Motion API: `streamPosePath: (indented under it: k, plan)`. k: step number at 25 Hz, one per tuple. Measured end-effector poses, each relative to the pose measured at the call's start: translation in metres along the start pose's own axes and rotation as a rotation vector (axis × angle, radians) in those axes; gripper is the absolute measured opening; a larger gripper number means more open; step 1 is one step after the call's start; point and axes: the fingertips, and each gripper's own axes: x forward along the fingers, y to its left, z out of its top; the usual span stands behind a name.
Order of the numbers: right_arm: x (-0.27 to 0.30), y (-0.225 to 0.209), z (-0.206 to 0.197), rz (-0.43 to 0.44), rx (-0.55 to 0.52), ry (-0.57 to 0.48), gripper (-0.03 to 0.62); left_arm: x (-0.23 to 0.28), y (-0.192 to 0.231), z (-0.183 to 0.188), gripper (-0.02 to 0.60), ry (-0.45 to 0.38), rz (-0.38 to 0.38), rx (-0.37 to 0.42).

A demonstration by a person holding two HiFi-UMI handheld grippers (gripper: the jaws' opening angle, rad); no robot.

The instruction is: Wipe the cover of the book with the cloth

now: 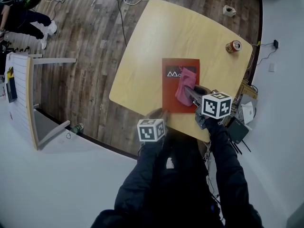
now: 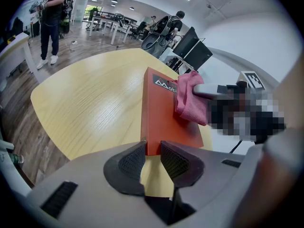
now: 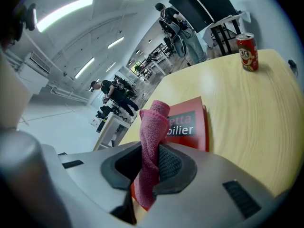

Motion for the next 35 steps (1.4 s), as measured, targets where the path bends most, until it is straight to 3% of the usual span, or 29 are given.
streamPosePath:
  k: [17,35]
  plan:
    - [0.046,0.05,-0.018,0.093,0.009,0.054,0.08,0.0,0.0,0.001,0.12,-0.005,-0.017,-0.003]
    - [0.045,0.02,-0.036,-0.003,-0.016,0.112,0.08,0.0,0.001,0.001,0.12,-0.011,-0.018,-0.003]
